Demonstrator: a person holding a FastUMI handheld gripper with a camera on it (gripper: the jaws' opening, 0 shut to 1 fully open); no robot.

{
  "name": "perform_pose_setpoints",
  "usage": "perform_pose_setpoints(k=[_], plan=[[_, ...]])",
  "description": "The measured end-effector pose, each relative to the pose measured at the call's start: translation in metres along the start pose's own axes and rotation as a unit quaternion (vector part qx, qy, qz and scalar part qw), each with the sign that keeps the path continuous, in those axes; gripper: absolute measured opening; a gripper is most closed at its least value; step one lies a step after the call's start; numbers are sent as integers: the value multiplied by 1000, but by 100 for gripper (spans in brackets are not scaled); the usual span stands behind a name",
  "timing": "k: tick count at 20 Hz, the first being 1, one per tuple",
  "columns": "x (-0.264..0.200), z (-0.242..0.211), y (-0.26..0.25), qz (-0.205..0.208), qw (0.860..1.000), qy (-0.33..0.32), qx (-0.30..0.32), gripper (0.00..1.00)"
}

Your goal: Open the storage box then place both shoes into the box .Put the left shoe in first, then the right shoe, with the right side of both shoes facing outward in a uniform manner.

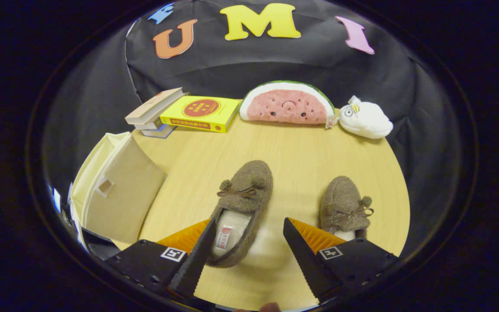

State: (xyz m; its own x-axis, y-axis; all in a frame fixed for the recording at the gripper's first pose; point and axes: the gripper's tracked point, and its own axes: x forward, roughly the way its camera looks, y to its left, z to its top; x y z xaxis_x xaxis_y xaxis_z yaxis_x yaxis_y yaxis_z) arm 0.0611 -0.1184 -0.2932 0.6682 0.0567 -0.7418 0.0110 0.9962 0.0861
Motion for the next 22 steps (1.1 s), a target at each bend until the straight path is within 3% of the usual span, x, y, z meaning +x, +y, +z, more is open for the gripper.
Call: perform_pose_setpoints(k=[4,11,12,15,16,22], plan=[[32,-10,-6,-16,998,35,43,90],[61,-14,-4,-40,994,57,86,28],[63,-15,-4,-43,993,60,95,23],[64,-13,-2,-52,989,63,124,23],[65,-15,-3,-54,987,69,131,3],[33,-6,18,-33,975,67,208,0]])
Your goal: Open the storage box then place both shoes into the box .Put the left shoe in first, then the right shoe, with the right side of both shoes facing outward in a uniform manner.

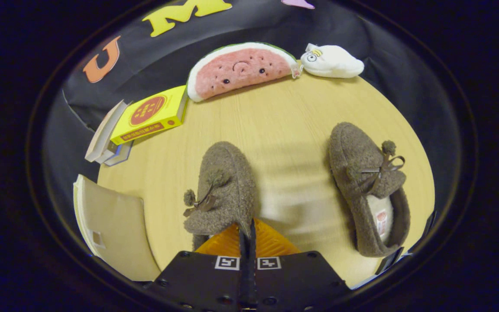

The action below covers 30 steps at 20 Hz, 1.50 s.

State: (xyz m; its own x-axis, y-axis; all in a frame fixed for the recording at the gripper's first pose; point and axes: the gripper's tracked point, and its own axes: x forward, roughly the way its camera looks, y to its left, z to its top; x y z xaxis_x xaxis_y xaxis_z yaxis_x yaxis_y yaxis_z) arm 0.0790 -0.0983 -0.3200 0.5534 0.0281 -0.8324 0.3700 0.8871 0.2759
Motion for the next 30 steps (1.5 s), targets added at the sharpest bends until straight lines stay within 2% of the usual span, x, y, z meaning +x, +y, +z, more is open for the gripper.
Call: perform_pose_setpoints(k=[4,7,12,16,19,22,28,30], plan=[[-46,-4,36,35,999,-9,25,0],[-88,-3,73,56,998,-37,16,0],[-159,-6,161,120,991,-58,21,0],[-190,-12,229,149,986,-77,2,0],[-191,-23,275,160,984,-79,1,0],[-174,-45,307,153,986,-61,-5,0],[-123,-88,320,96,995,-29,-17,0],[-108,-99,327,89,996,-19,-19,0]])
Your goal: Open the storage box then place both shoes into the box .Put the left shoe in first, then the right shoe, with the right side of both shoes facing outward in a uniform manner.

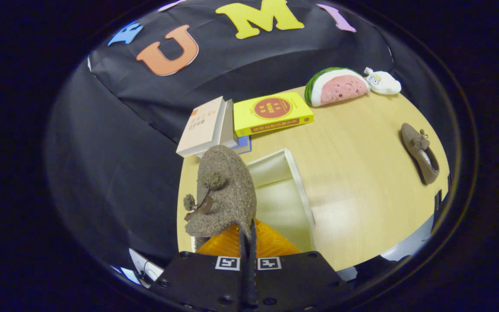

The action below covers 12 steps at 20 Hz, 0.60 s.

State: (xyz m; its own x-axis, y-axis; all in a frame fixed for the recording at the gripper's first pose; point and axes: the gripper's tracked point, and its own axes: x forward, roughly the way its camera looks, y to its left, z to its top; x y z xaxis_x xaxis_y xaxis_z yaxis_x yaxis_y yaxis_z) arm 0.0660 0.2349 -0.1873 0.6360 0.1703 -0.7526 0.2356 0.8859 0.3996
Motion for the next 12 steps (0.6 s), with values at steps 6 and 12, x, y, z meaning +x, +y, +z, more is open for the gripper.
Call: perform_pose_setpoints(k=[6,12], plan=[[32,-21,8,-25,999,18,-9,0],[52,-31,17,-22,999,38,-15,6]])
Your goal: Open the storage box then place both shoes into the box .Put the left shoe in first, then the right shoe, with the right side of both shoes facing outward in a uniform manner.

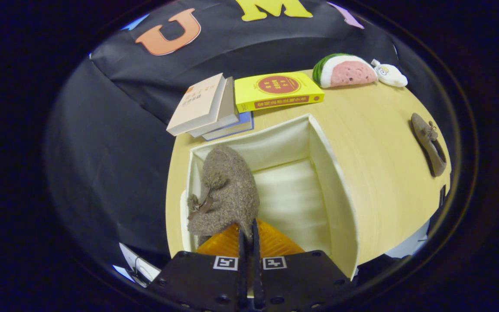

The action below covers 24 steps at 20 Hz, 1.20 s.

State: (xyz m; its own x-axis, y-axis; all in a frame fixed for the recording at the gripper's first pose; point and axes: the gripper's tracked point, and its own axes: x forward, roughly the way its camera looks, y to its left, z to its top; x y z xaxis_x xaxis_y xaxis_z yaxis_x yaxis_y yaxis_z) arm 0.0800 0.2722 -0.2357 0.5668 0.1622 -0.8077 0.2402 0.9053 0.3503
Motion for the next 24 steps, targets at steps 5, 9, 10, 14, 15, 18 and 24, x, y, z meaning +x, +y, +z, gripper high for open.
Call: perform_pose_setpoints(k=[5,9,10,14,15,18,24], plan=[[-1,7,19,33,999,-11,-18,22],[-17,24,26,34,996,-48,-62,47],[-21,26,26,31,995,-56,-70,52],[-40,32,24,33,993,-75,-84,74],[-45,34,22,34,993,-79,-85,81],[-66,43,11,38,990,-98,-96,95],[-122,83,-40,46,979,-161,-119,96]])
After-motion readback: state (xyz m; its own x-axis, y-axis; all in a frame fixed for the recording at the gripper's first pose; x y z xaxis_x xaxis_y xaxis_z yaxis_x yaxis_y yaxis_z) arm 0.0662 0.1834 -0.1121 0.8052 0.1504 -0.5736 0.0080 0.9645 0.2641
